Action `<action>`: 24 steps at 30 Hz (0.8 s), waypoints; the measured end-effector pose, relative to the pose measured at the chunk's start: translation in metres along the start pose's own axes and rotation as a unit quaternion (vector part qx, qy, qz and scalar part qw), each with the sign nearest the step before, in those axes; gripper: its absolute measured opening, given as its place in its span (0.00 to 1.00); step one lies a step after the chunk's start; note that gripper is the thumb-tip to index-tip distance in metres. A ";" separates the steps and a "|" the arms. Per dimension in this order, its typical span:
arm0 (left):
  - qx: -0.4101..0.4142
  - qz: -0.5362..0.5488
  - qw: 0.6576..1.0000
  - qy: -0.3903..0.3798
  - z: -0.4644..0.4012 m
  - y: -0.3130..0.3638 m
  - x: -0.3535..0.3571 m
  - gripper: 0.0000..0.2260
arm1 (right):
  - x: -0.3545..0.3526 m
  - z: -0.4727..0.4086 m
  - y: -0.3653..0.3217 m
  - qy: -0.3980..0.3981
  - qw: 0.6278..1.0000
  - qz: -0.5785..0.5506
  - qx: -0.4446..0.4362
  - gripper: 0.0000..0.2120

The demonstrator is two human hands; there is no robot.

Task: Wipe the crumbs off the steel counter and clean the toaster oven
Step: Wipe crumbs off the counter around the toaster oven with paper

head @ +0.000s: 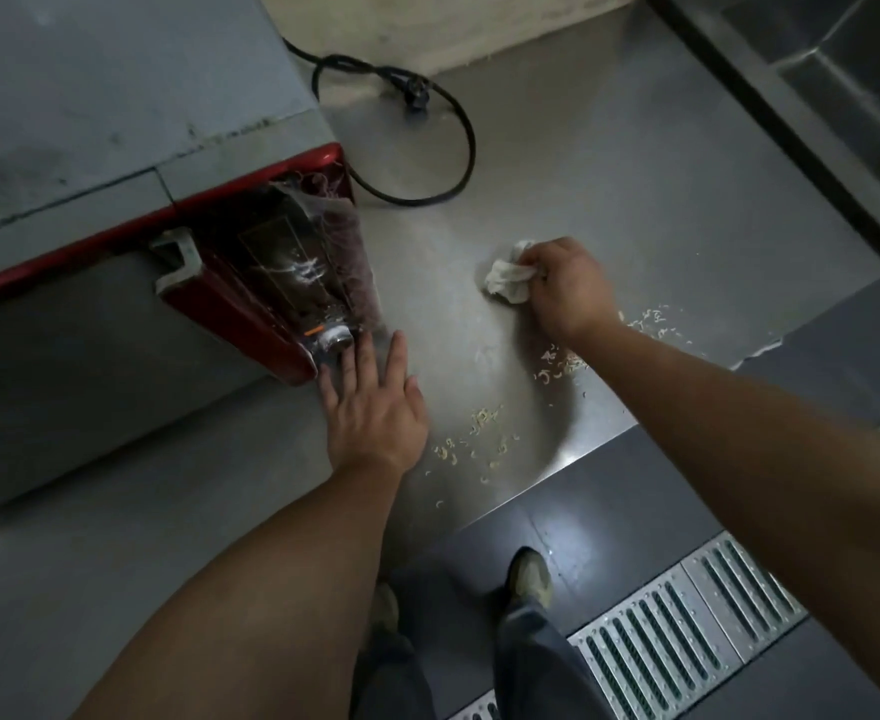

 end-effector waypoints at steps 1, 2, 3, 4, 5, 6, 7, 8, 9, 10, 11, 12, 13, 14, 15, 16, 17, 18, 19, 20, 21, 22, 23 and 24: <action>0.000 0.000 1.000 0.004 0.000 0.000 0.000 0.26 | 0.005 0.002 -0.001 -0.012 1.000 0.016 -0.010 0.14; 0.000 -0.001 1.000 0.005 0.000 0.000 0.000 0.26 | 0.010 0.008 -0.005 -0.022 0.999 0.028 -0.028 0.14; -0.001 -0.001 1.000 0.004 0.000 0.000 0.000 0.26 | 0.014 0.017 -0.010 -0.028 0.998 0.033 -0.051 0.15; -0.001 -0.002 1.000 0.002 0.000 0.000 0.000 0.26 | 0.018 0.029 -0.016 -0.037 0.996 0.032 -0.077 0.15; -0.002 -0.003 1.000 0.001 -0.001 0.001 0.000 0.26 | 0.022 0.043 -0.021 -0.051 0.993 0.026 -0.108 0.15; -0.002 -0.003 1.000 0.000 -0.001 0.001 0.000 0.26 | 0.026 0.058 -0.025 -0.071 0.987 0.020 -0.141 0.16; -0.002 -0.003 1.000 0.001 -0.001 0.001 -0.001 0.26 | 0.030 0.075 -0.028 -0.097 0.980 0.018 -0.175 0.17; -0.002 -0.003 1.000 0.003 -0.001 0.001 -0.001 0.26 | 0.031 0.090 -0.029 -0.126 0.970 0.019 -0.206 0.18; -0.003 -0.003 1.000 0.004 -0.001 0.002 -0.001 0.26 | 0.030 0.103 -0.029 -0.154 0.961 0.013 -0.231 0.18; -0.003 -0.004 1.000 0.004 -0.001 0.002 0.000 0.26 | 0.026 0.112 -0.029 -0.170 0.954 0.002 -0.248 0.18; -0.003 -0.005 1.000 0.005 -0.001 0.002 0.001 0.26 | 0.018 0.116 -0.026 -0.166 0.952 -0.013 -0.255 0.18; -0.002 -0.005 1.000 0.008 -0.001 0.002 0.001 0.26 | 0.008 0.113 -0.021 -0.144 0.958 -0.029 -0.244 0.19; -0.001 -0.005 1.000 0.011 -0.001 0.002 0.002 0.26 | -0.006 0.104 -0.014 -0.109 0.970 -0.042 -0.213 0.19; -0.001 -0.006 1.000 0.016 -0.001 0.001 0.003 0.26 | -0.022 0.091 -0.004 -0.060 0.983 -0.049 -0.164 0.19; -0.001 -0.007 1.000 0.018 -0.002 0.001 0.003 0.26 | -0.038 0.073 0.011 -0.004 0.993 -0.047 -0.107 0.18; -0.001 -0.009 1.000 0.019 -0.002 0.000 0.004 0.27 | -0.053 0.055 0.028 0.049 0.997 -0.044 -0.048 0.17; -0.001 -0.009 1.000 0.018 -0.002 0.000 0.004 0.27 | -0.068 0.036 0.047 0.089 0.995 -0.045 0.011 0.17; -0.002 -0.010 1.000 0.017 -0.002 0.001 0.004 0.27 | -0.081 0.019 0.067 0.114 0.991 -0.042 0.065 0.18; -0.003 -0.011 1.000 0.016 -0.002 0.001 0.004 0.27 | -0.091 0.006 0.088 0.120 0.986 -0.027 0.112 0.18; -0.005 -0.012 1.000 0.016 -0.002 0.001 0.004 0.27 | -0.098 -0.003 0.109 0.110 0.982 0.001 0.151 0.19; -0.005 -0.011 1.000 0.017 -0.002 0.001 0.003 0.27 | -0.104 -0.009 0.128 0.094 0.979 0.029 0.181 0.19; -0.004 -0.009 1.000 0.022 -0.002 0.001 0.003 0.27 | -0.106 -0.010 0.145 0.078 0.974 0.052 0.205 0.19; -0.002 -0.008 1.000 0.027 -0.002 0.001 0.002 0.27 | -0.106 -0.009 0.155 0.064 0.971 0.067 0.222 0.19; 0.001 -0.008 1.000 0.031 -0.002 0.001 0.002 0.27 | -0.103 -0.006 0.159 0.055 0.969 0.079 0.227 0.19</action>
Point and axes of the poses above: each hand's wrist, its own z-axis away from the middle knuckle, its own x-axis out of the palm, y = z × x, the point moved 4 cm from there along -z, towards the middle knuckle, and after that the axes turned 1 degree about -z, right-handed, at the moved point
